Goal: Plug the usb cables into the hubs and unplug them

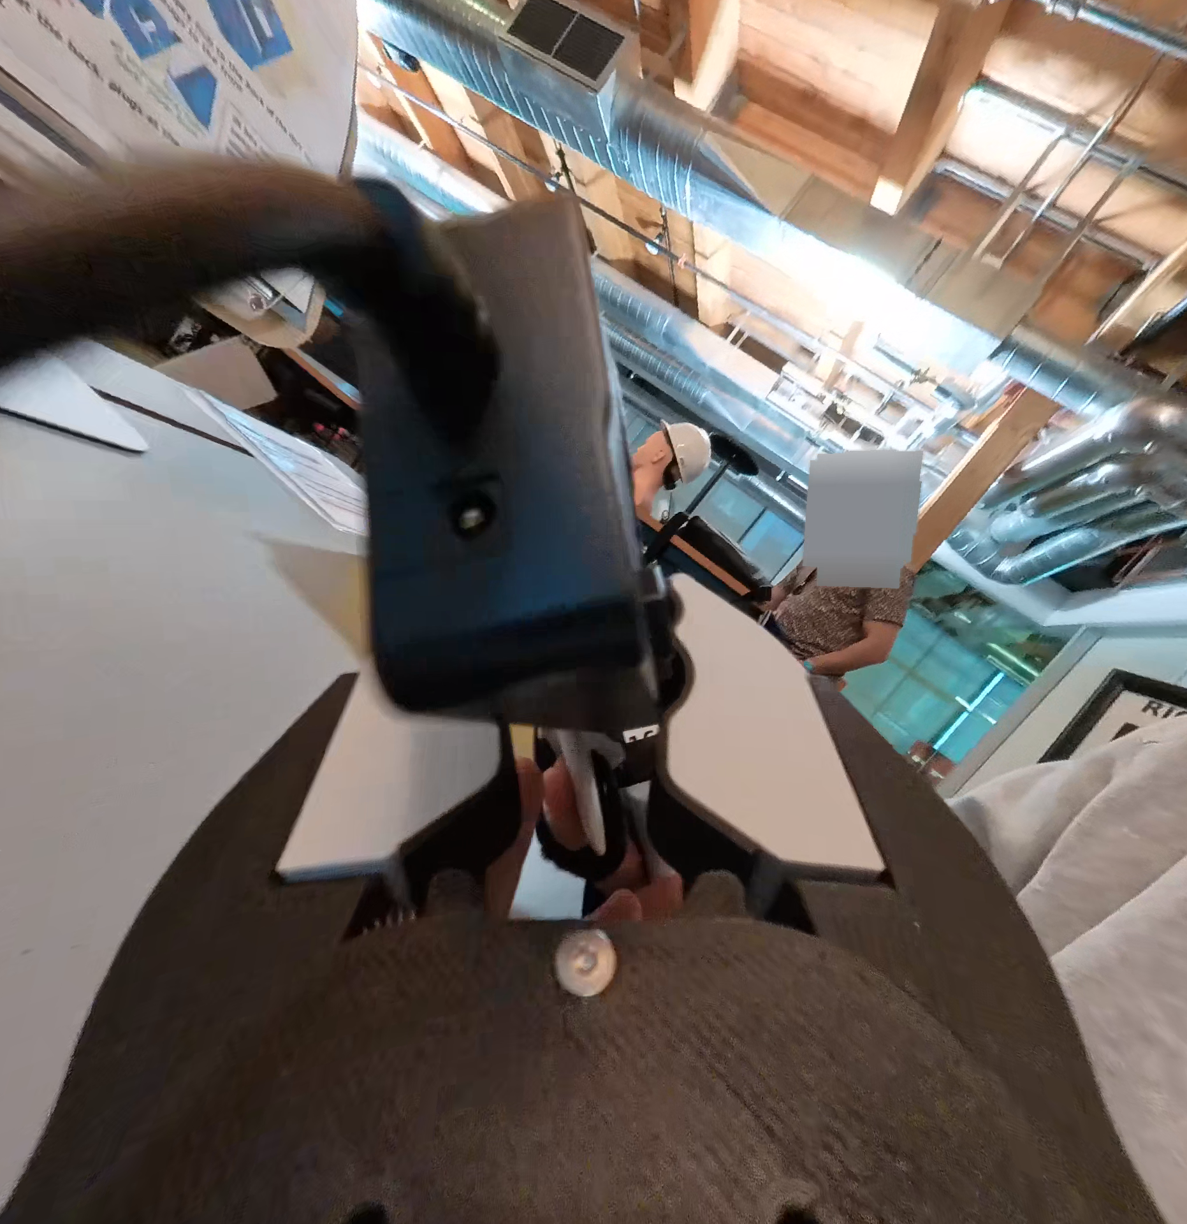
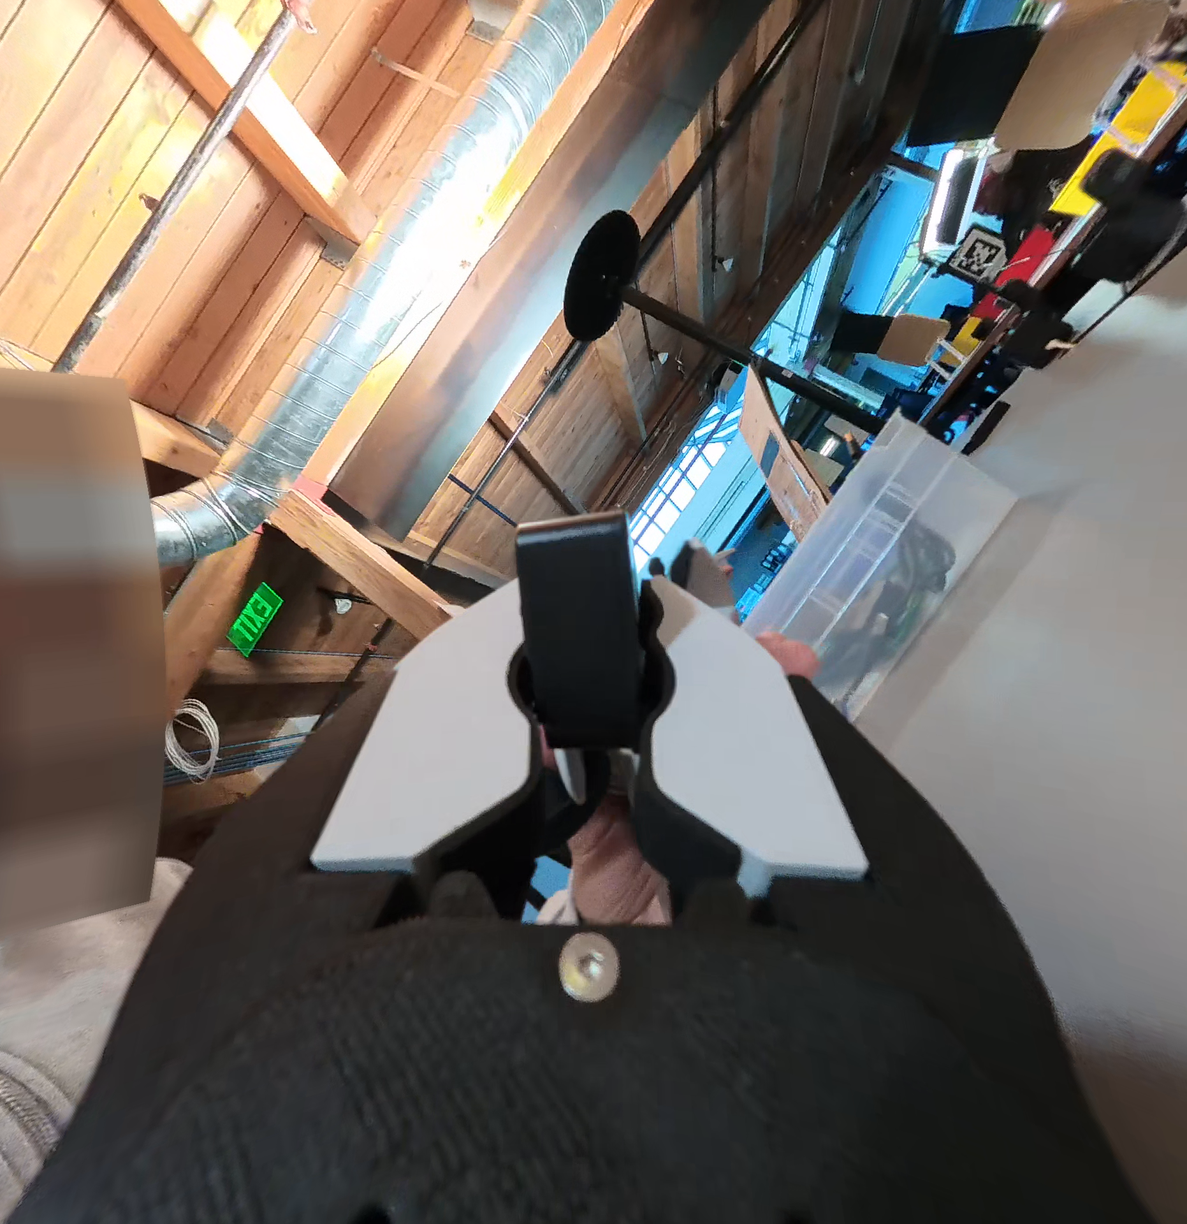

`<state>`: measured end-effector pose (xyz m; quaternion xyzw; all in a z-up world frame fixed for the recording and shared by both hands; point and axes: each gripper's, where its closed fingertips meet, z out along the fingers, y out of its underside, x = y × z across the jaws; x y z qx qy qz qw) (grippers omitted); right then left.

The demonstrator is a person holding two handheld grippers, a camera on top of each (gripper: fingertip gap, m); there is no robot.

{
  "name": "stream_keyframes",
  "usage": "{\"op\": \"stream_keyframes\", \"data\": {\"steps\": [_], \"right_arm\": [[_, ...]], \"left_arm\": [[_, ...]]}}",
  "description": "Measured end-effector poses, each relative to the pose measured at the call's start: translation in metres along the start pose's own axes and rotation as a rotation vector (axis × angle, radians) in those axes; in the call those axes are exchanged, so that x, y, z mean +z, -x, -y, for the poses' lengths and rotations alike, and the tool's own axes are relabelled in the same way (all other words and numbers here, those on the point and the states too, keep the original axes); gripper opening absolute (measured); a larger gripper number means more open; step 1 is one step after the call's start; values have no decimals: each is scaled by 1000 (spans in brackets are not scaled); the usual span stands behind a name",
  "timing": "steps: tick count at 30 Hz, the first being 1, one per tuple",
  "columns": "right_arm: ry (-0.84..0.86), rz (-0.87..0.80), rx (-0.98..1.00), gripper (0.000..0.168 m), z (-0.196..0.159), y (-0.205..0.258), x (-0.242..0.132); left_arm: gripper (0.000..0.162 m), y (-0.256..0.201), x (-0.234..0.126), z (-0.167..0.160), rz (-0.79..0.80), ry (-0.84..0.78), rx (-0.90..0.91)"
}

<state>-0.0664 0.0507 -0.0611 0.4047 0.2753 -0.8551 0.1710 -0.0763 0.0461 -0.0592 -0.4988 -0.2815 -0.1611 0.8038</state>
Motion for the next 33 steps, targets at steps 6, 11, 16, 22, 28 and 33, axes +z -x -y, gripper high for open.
{"op": "stream_keyframes", "data": {"steps": [6, 11, 16, 22, 28, 33], "right_arm": [[44, 19, 69, 31, -6, -3, 1], [20, -23, -36, 37, 36, -4, -7], [277, -123, -608, 39, 37, 7, -3], [481, -138, -624, 42, 9, -7, -5], [703, -41, -451, 33, -33, -6, -11], [742, -73, -437, 26, -39, -10, -12]], "left_arm": [[31, -4, -2, 7, 0, 7, 43], [28, 15, -10, 15, 47, 49, -9], [27, 31, -13, -9, 80, 257, 18], [28, 14, -15, -68, -27, 627, 116], [28, -14, -18, -106, -162, 783, 73], [28, -15, -16, -106, -163, 762, 66]]}}
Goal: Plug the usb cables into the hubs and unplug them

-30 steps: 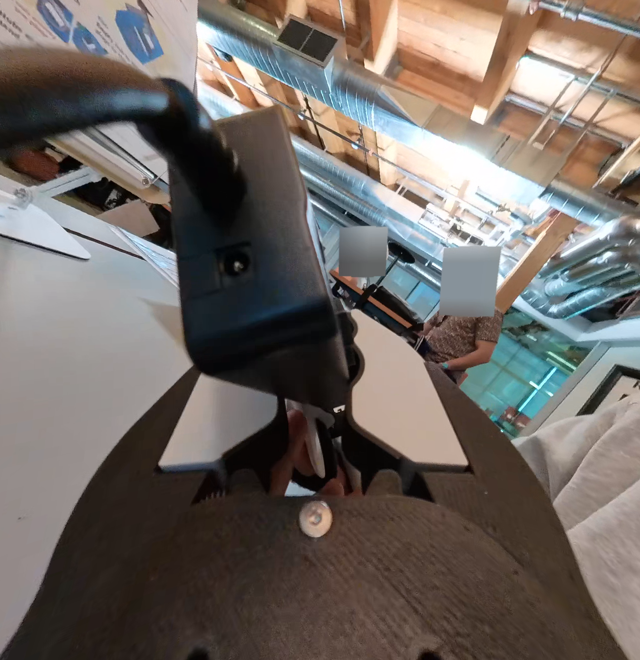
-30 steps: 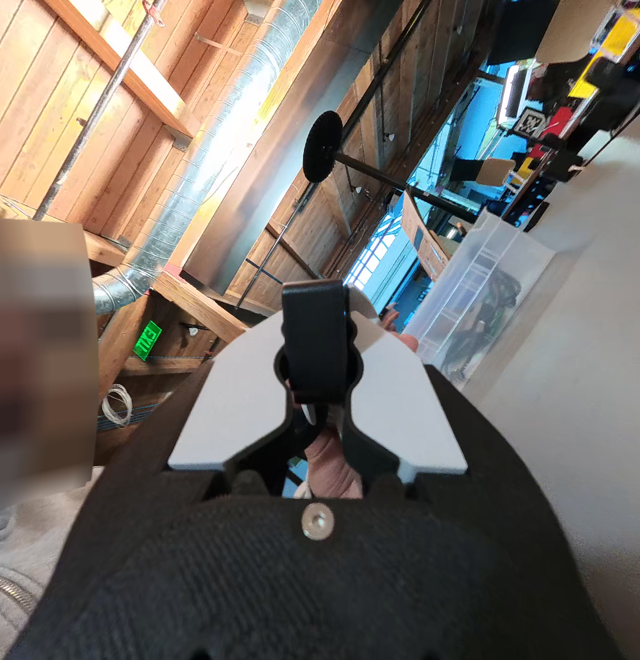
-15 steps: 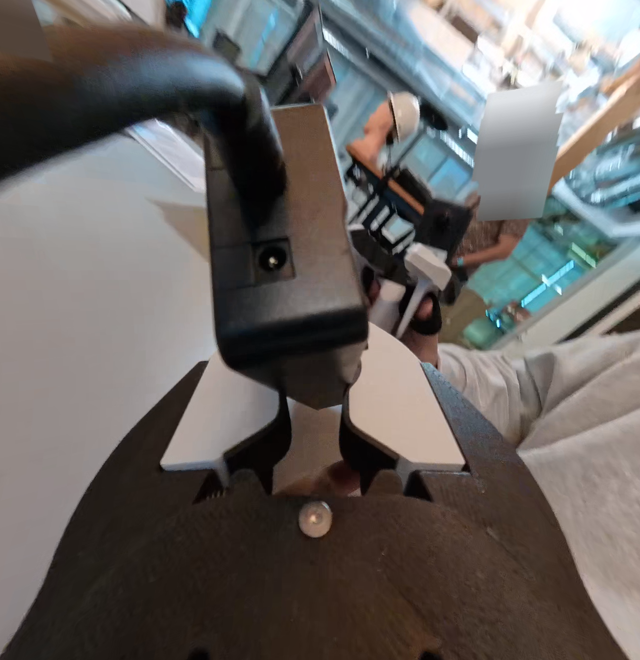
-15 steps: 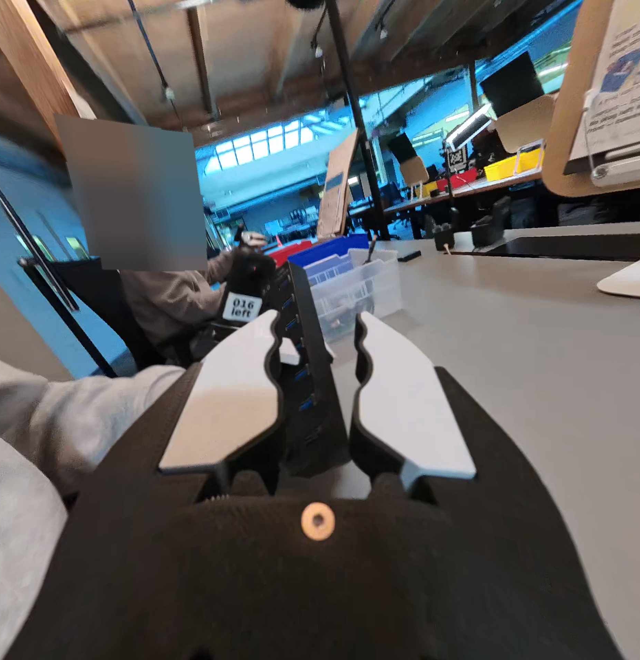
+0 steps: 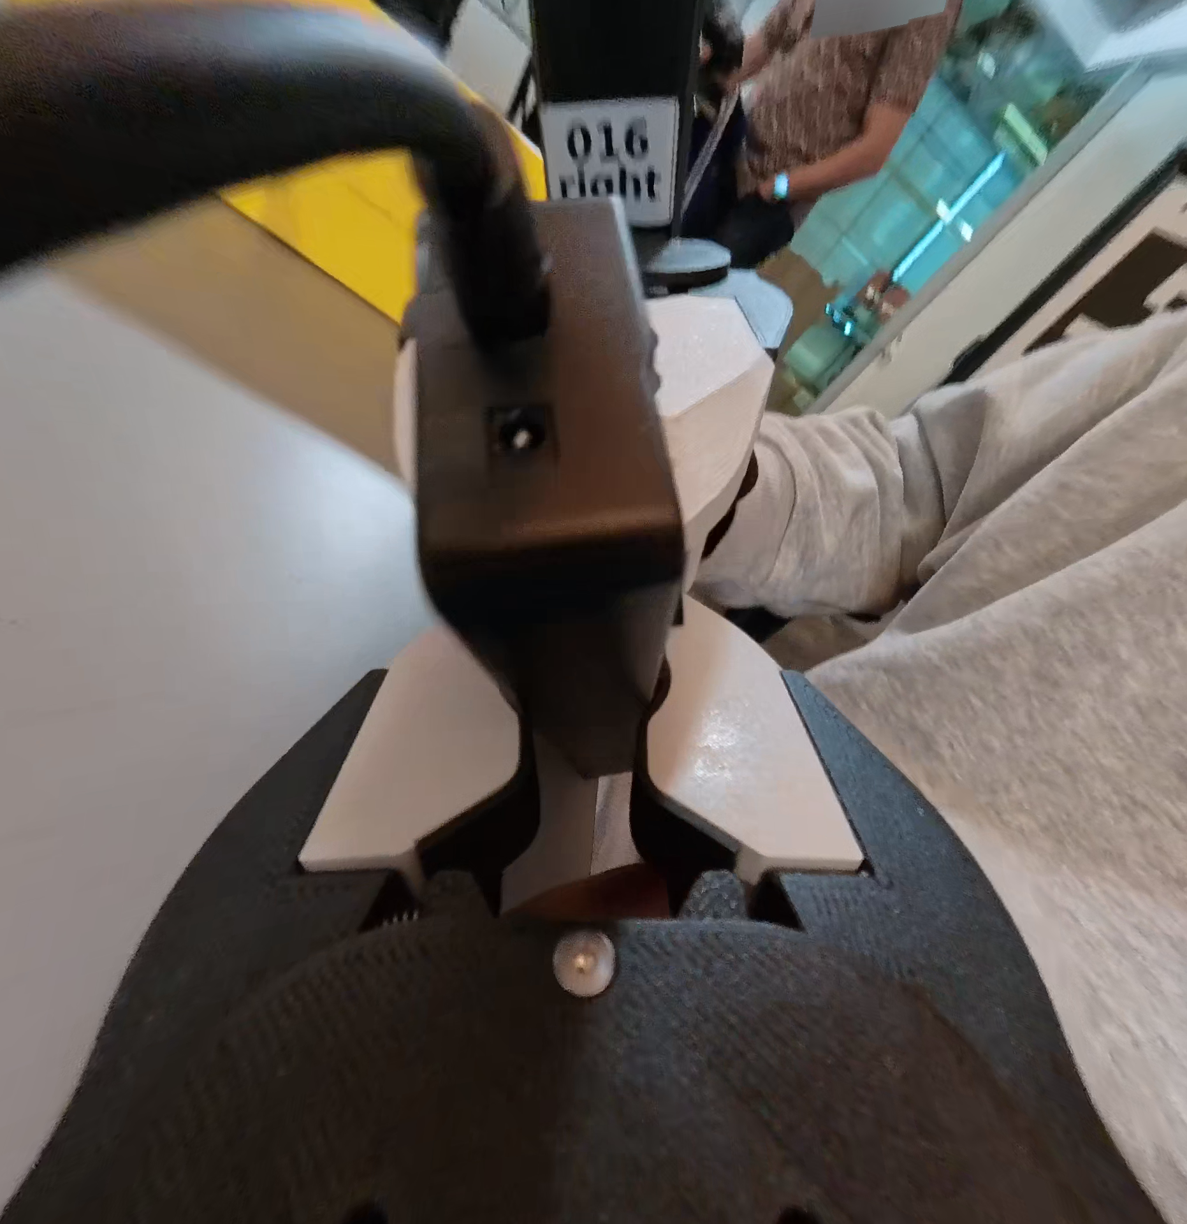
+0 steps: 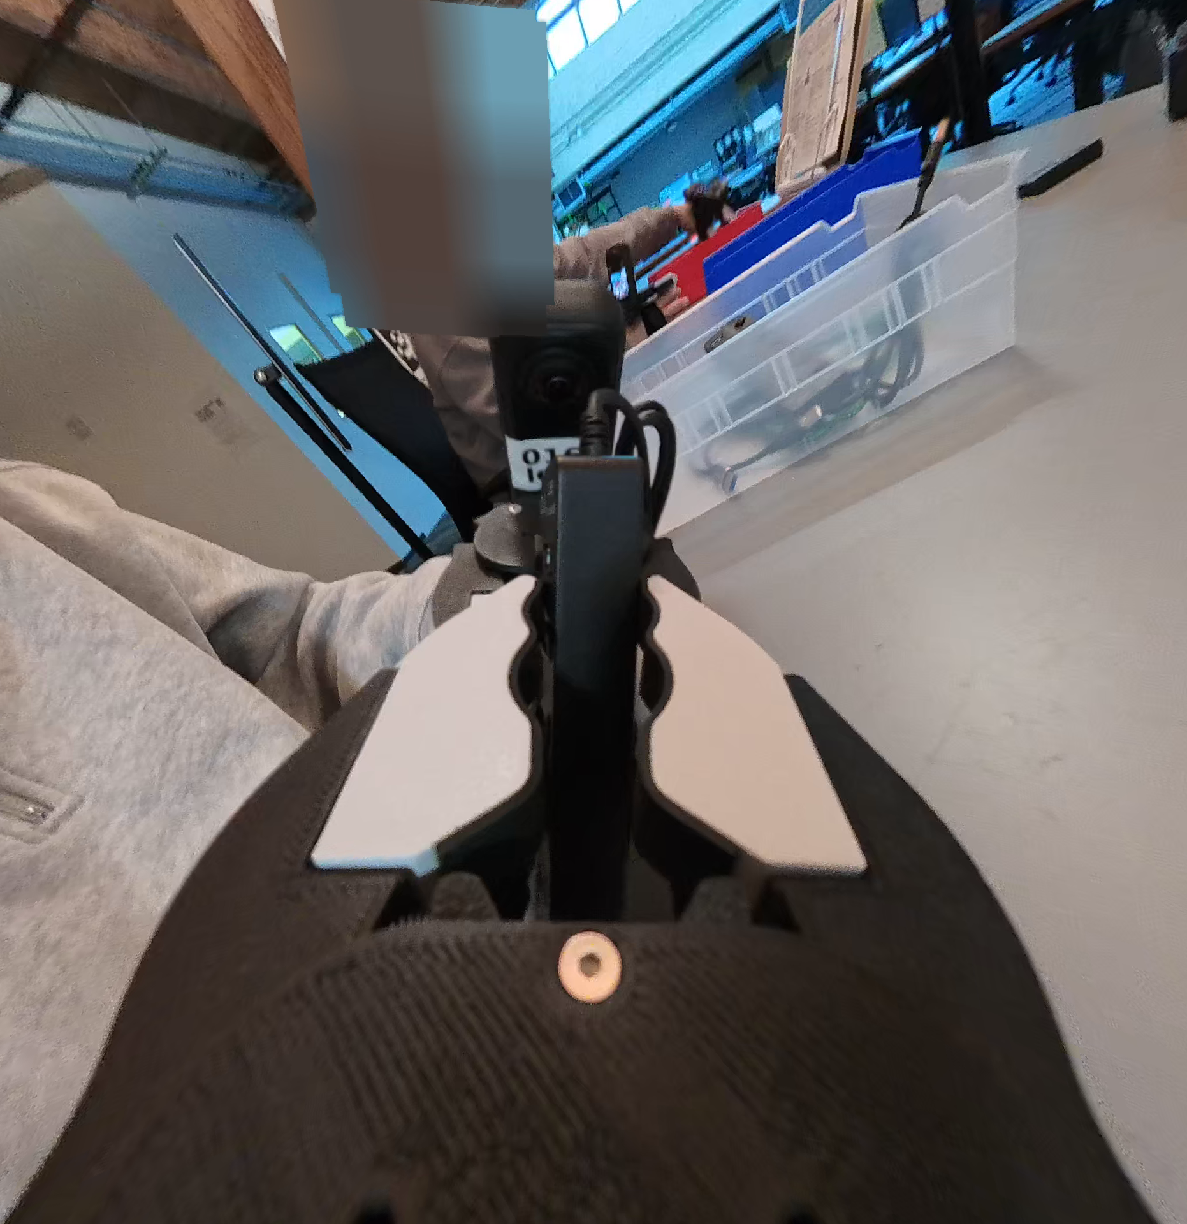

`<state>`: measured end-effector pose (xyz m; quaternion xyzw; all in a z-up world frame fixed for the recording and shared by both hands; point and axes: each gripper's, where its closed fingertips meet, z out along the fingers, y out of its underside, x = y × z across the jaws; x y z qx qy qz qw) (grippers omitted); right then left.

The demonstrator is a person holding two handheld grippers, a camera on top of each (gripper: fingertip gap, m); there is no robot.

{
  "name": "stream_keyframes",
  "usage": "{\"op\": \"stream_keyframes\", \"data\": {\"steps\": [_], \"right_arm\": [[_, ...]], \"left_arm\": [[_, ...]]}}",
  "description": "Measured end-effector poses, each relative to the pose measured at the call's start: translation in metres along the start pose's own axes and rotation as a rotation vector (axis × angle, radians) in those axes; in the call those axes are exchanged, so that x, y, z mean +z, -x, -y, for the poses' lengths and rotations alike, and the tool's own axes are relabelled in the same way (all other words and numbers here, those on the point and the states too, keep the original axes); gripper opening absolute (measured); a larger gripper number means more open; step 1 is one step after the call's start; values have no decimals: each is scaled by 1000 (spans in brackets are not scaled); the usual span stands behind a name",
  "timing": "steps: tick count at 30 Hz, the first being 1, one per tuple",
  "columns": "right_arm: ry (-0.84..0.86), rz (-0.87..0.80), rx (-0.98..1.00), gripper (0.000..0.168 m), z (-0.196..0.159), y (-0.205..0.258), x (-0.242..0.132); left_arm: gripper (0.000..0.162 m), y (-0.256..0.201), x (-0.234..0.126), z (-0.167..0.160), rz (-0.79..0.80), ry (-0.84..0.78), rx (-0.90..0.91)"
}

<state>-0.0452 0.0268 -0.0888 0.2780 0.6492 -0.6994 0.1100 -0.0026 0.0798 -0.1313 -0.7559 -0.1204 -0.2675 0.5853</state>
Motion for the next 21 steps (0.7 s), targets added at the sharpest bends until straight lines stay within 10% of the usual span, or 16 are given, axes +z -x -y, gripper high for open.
{"op": "stream_keyframes", "data": {"steps": [21], "right_arm": [[-482, 3, 177, 25, 44, -9, -22]], "left_arm": [[32, 9, -12, 28, -16, -266, -116]]}}
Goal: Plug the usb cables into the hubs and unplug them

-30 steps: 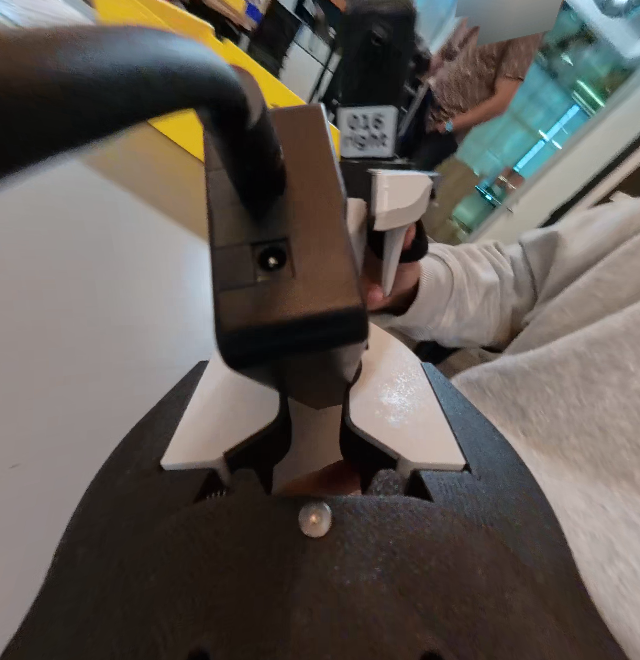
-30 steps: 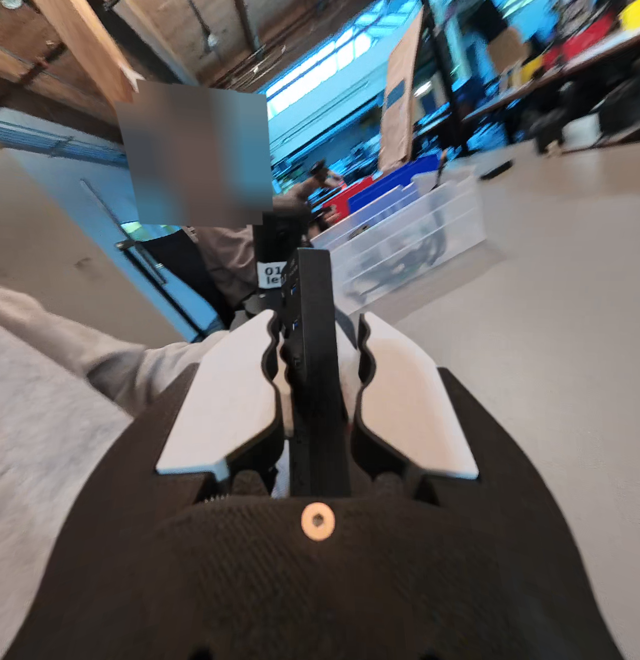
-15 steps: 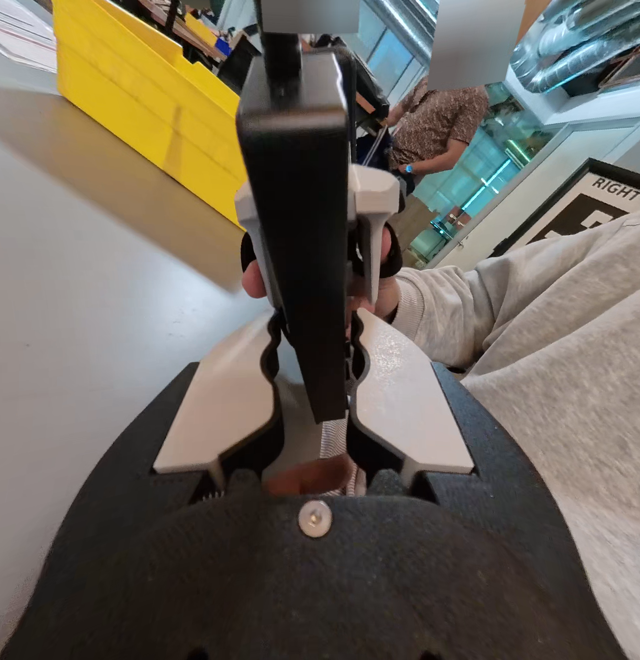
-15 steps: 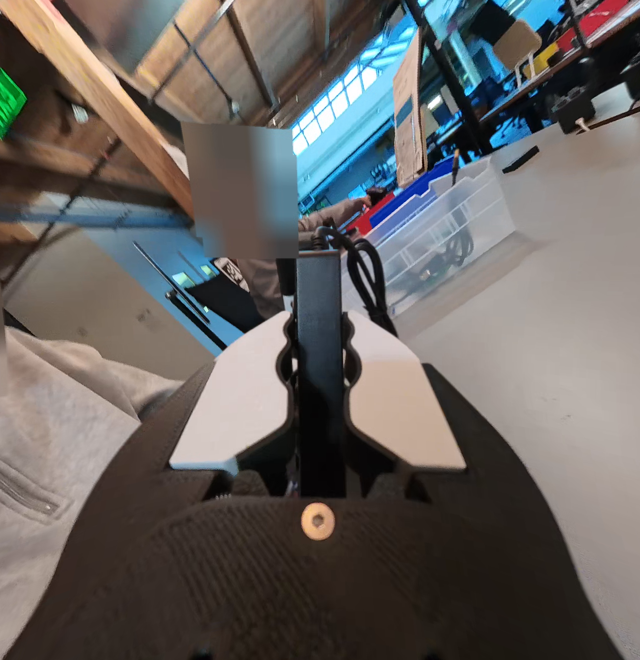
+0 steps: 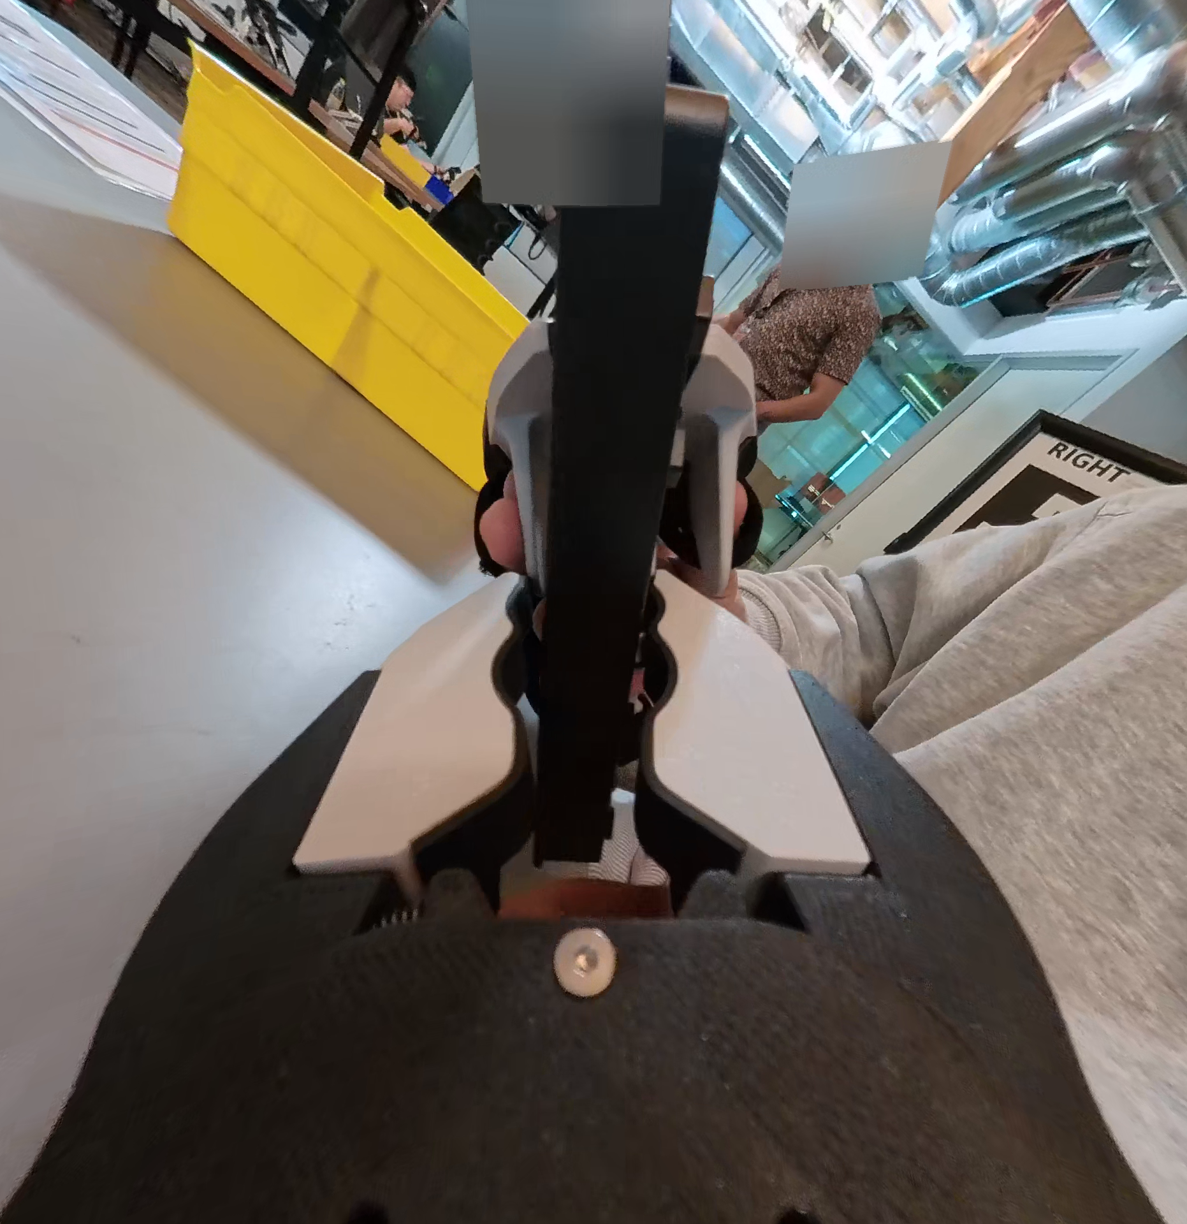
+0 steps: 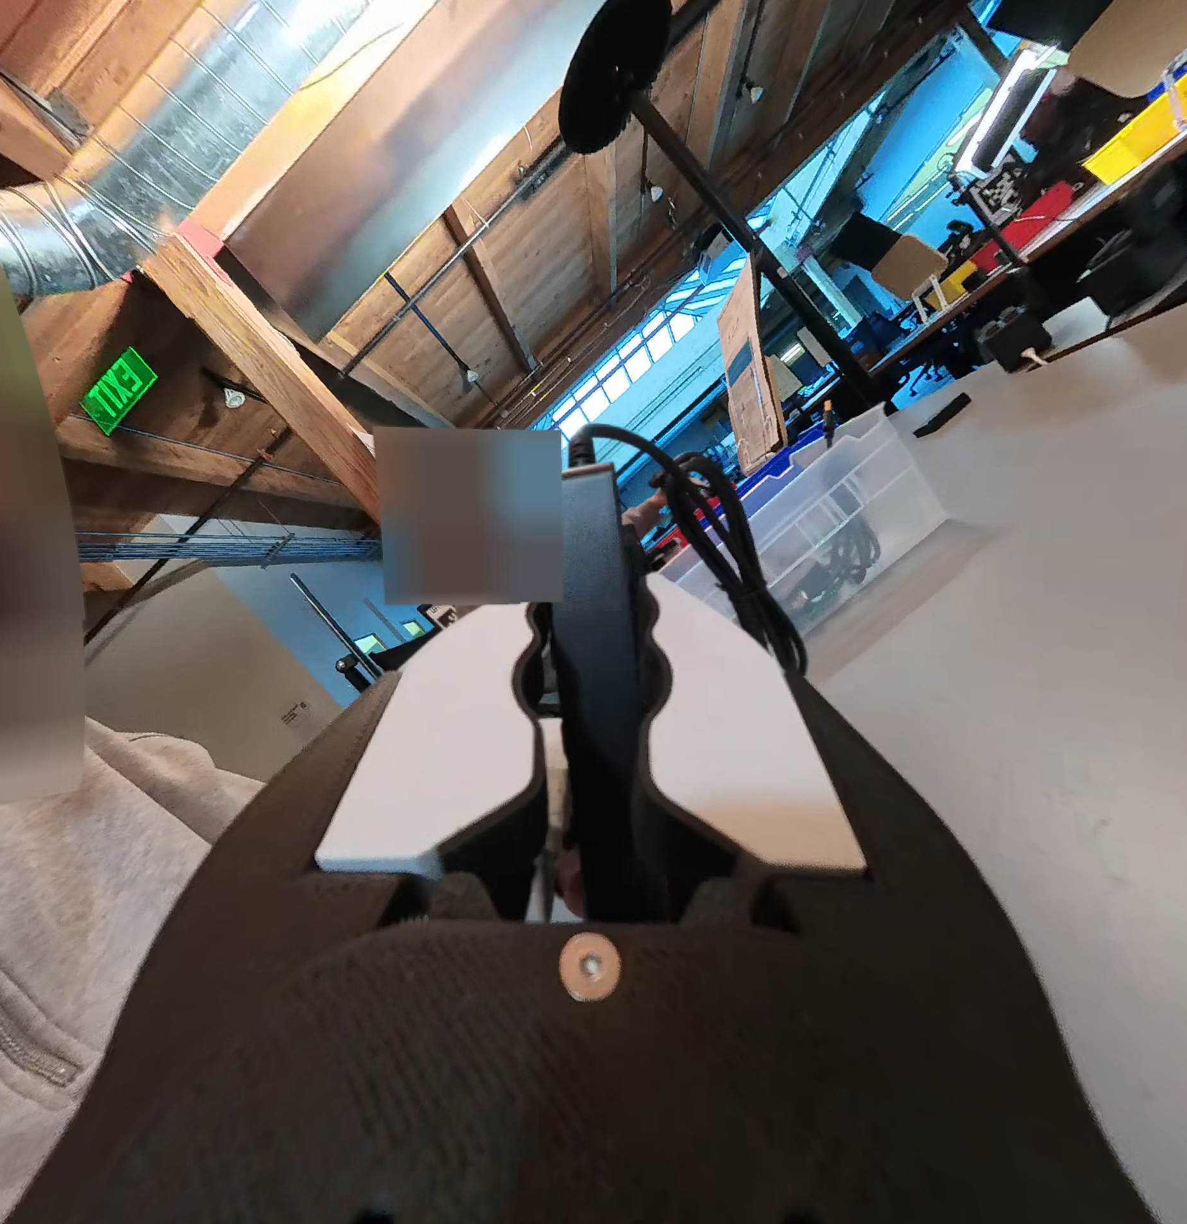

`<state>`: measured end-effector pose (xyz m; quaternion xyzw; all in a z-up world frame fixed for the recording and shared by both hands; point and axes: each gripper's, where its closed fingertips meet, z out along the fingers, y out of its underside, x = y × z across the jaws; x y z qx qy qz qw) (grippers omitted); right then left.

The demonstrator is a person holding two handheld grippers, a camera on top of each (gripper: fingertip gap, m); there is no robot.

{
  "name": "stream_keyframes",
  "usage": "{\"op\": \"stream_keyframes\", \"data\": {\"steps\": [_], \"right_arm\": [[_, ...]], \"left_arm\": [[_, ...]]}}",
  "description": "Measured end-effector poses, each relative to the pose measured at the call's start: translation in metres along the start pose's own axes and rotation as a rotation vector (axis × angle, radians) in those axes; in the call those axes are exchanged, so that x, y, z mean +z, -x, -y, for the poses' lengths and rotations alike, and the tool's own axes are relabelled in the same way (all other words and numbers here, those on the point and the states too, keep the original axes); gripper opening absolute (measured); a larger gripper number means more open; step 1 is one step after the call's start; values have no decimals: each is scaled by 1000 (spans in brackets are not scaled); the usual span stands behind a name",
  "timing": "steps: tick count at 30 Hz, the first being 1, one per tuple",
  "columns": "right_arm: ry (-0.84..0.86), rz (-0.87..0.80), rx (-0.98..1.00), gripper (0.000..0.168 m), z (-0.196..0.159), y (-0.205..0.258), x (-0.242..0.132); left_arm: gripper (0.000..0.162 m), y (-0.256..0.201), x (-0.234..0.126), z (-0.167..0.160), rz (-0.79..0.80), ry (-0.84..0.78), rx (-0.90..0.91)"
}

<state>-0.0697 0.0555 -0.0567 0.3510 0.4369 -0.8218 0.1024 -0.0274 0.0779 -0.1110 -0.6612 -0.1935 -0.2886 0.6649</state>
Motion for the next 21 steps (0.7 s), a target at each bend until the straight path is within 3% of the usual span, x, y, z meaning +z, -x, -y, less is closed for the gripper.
{"op": "stream_keyframes", "data": {"steps": [10, 15, 21], "right_arm": [[-18, 39, 80, 41, 6, 4, -2], [-145, -58, -81, 43, 38, -3, -18], [-88, -100, -178, 37, 37, -5, -18]], "left_arm": [[28, 4, 0, -1, 36, 21, 4], [27, 11, -11, 12, 41, -58, -74], [26, 29, -25, 26, 139, -142, -73]]}}
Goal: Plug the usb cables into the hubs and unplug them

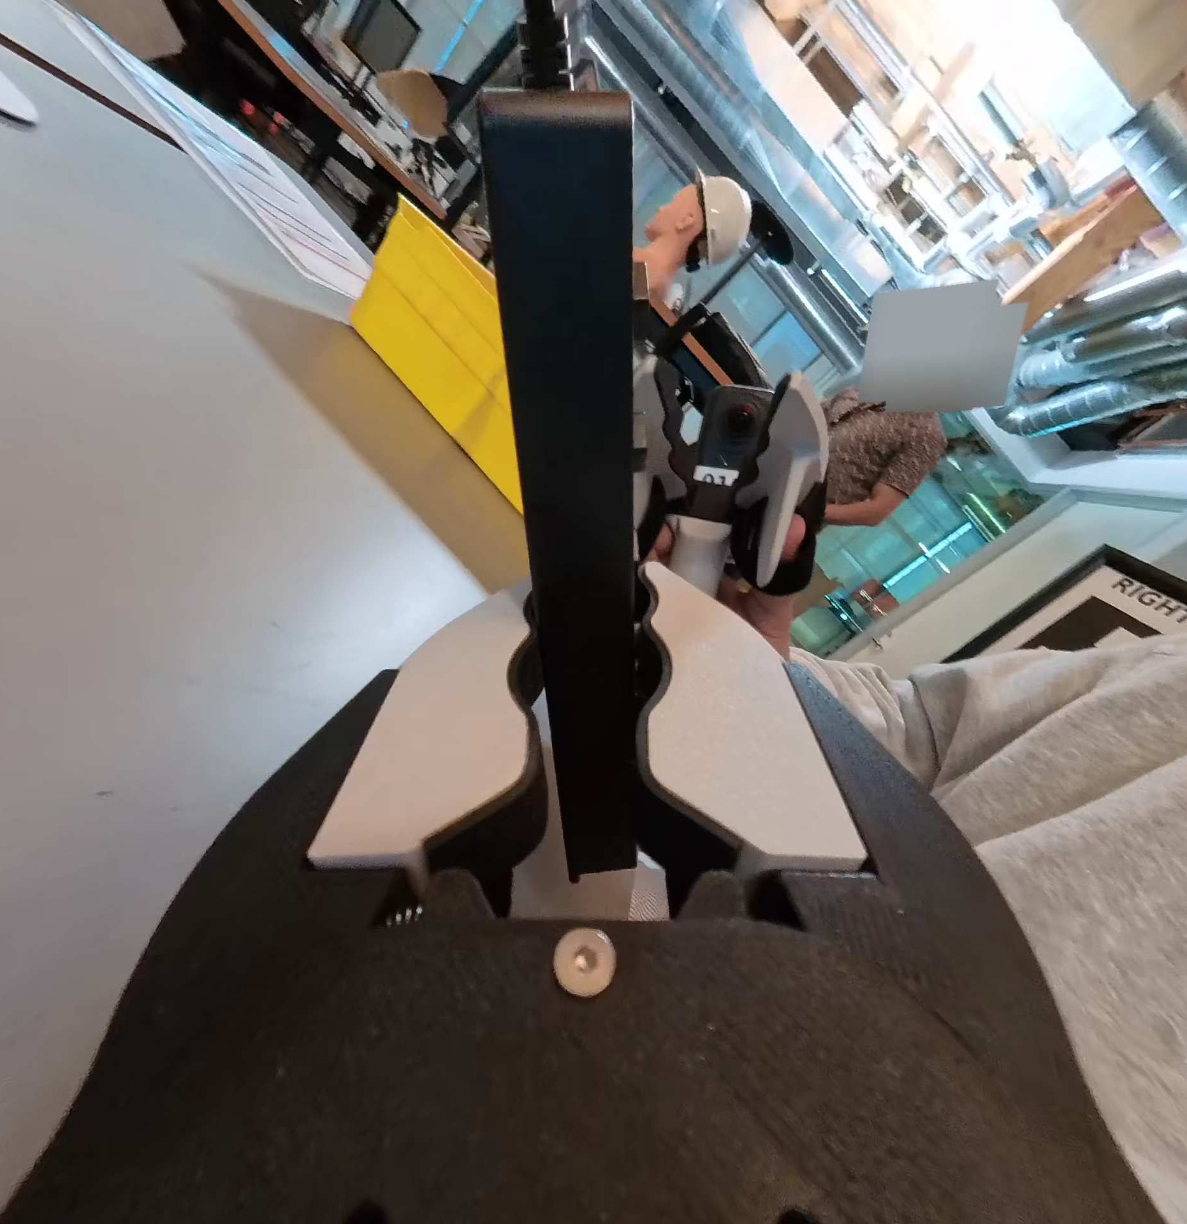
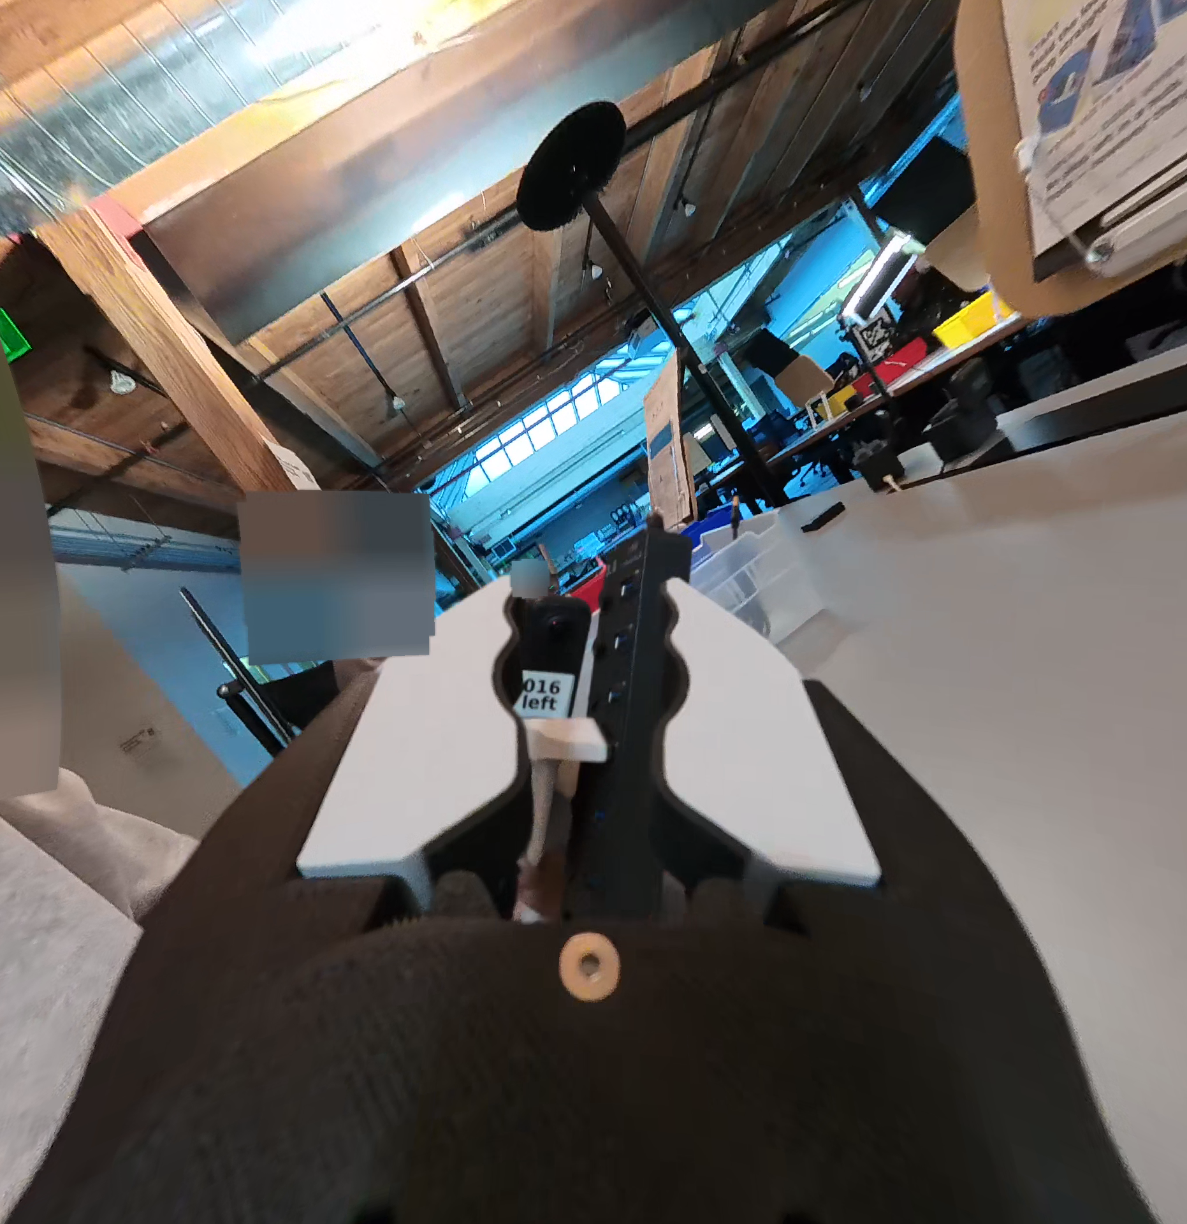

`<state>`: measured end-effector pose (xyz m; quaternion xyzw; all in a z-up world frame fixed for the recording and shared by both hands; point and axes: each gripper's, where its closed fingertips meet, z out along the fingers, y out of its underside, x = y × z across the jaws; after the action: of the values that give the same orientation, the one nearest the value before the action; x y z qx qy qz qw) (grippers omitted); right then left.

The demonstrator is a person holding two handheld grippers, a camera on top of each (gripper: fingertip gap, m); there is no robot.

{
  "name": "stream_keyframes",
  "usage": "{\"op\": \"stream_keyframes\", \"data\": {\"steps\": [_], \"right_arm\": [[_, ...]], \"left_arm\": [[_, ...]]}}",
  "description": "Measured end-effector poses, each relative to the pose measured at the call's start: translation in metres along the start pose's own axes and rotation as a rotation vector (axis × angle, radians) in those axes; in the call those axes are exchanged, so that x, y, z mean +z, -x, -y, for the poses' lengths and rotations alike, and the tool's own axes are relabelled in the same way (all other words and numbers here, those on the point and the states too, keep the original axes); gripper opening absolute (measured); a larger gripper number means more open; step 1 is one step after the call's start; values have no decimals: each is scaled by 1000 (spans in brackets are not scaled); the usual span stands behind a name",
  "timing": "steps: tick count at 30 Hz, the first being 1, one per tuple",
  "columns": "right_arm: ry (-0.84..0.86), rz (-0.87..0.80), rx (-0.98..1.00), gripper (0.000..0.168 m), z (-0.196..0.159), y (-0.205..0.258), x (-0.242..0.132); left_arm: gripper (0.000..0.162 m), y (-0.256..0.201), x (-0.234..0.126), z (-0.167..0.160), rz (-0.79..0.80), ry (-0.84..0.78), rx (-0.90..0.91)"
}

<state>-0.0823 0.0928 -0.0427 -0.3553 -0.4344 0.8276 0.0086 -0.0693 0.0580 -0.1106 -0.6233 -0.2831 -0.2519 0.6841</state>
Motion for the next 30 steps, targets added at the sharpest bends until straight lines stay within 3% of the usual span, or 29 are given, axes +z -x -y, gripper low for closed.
{"op": "stream_keyframes", "data": {"steps": [6, 19, 30], "right_arm": [[80, 32, 35, 30, -16, 5, 5], [253, 38, -184, 25, -44, 19, 13], [243, -5, -128, 25, -40, 5, 10]], "left_arm": [[26, 14, -4, 3, 93, -12, 38], [26, 26, -9, 9, 172, -46, 62], [26, 32, -15, 16, 204, -92, 51]]}}
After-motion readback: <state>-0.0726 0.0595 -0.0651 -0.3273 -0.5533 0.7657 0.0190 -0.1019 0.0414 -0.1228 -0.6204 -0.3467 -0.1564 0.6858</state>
